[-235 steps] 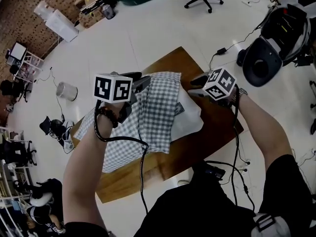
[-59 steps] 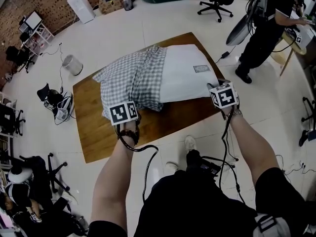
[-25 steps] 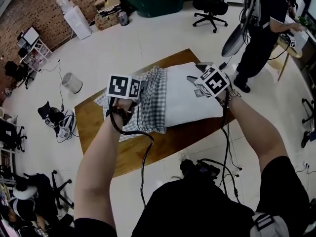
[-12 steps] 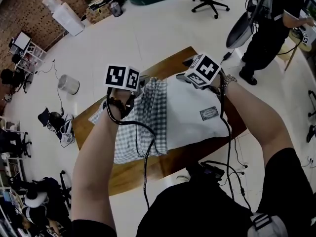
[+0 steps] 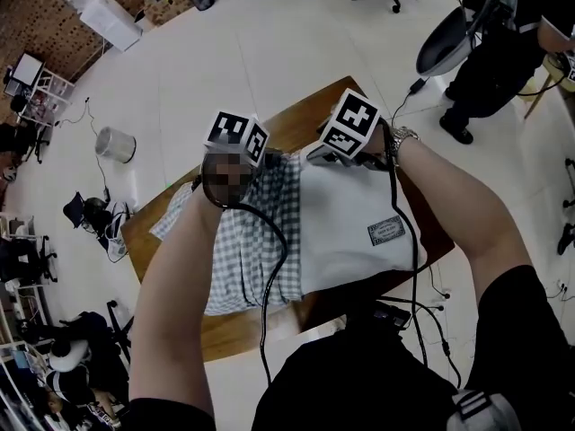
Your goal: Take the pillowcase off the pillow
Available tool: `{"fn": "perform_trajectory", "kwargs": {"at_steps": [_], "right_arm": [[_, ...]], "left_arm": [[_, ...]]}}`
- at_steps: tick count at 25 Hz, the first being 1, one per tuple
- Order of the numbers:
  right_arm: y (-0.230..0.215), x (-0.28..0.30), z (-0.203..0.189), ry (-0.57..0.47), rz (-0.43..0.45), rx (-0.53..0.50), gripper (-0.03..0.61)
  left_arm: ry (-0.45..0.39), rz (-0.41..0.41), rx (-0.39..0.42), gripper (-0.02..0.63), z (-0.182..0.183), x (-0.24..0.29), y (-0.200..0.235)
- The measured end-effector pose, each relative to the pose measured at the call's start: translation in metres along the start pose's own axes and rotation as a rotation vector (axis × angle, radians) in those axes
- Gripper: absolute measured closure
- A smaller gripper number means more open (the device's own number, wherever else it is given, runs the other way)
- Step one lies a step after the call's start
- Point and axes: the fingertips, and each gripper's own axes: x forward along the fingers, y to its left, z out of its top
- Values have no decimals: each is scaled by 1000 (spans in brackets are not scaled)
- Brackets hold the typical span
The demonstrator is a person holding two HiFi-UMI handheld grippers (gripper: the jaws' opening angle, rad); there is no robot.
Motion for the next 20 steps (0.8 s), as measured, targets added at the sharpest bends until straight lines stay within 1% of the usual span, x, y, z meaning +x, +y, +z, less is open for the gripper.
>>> {"fn": "perform_trajectory", "kwargs": {"at_steps": [4, 5, 6, 9, 11, 12, 15, 18, 20], "right_arm": [[-2, 22, -19, 61, 42, 35, 288], [-2, 27, -25, 73, 48, 44, 290], [-1, 32, -30, 84, 54, 55, 306], [3, 34, -41, 108, 60, 93, 441], [2, 20, -40, 107, 41, 89, 527], [-1, 12, -37, 103, 25, 79, 551], [-9, -7, -27, 82, -37, 38, 563], [5, -25, -18, 48, -102, 1, 565], [15, -39, -19, 26, -131, -22, 566]], "left_arm": [[108, -27, 11, 389, -16, 28, 8], [134, -34, 20, 402, -22, 34, 8], [154, -37, 30, 434, -27, 40, 8], [181, -18, 45, 531, -34, 50, 6], [177, 6, 30, 571, -26, 48, 6], [171, 20, 16, 579, -19, 46, 9], [153, 69, -15, 588, -6, 39, 26], [134, 119, -27, 592, -12, 25, 43], [130, 149, -30, 592, -19, 20, 49]]}}
